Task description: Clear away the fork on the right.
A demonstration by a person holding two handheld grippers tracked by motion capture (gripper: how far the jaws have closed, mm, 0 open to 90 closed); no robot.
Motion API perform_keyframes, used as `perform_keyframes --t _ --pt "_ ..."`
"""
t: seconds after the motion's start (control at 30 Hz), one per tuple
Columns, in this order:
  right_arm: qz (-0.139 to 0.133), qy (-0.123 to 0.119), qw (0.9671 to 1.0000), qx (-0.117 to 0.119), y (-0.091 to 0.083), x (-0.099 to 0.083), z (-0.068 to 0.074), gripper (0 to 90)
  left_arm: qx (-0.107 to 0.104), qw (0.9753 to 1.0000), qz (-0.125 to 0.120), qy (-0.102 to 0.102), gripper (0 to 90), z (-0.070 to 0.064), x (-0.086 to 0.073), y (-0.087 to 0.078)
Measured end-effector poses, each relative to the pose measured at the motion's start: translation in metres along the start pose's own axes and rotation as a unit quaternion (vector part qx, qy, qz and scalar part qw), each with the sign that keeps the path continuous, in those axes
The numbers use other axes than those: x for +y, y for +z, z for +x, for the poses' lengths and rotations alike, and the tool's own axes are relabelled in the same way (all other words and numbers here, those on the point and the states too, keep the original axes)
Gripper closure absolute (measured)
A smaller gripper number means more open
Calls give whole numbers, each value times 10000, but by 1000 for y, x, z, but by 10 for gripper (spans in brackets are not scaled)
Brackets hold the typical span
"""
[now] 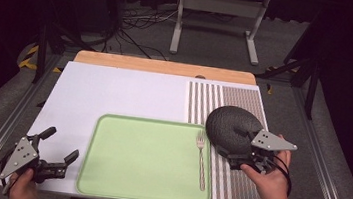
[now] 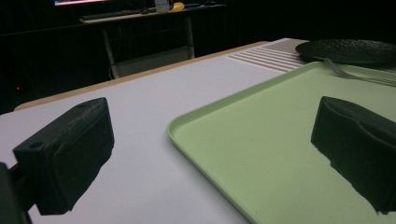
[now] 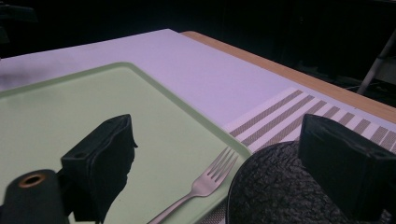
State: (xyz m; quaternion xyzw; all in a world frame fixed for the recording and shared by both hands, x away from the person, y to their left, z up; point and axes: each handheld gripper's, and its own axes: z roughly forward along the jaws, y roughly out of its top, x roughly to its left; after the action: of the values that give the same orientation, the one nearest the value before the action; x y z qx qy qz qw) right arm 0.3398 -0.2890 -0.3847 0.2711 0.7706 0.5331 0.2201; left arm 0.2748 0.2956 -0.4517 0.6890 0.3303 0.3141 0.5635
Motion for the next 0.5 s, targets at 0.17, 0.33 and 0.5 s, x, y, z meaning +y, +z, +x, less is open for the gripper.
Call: perform_keyframes --t 0.17,0.33,0.5 --pt "-135 58 9999 -16 -8 -11 -3 113 9 10000 0 2 0 0 0 0" --pt "-253 99 9996 -43 -14 -21 -5 112 13 10000 -13 12 0 0 0 0" --pt "-370 188 9991 -106 -21 -33 -10 109 21 10000 -15 16 0 0 0 0"
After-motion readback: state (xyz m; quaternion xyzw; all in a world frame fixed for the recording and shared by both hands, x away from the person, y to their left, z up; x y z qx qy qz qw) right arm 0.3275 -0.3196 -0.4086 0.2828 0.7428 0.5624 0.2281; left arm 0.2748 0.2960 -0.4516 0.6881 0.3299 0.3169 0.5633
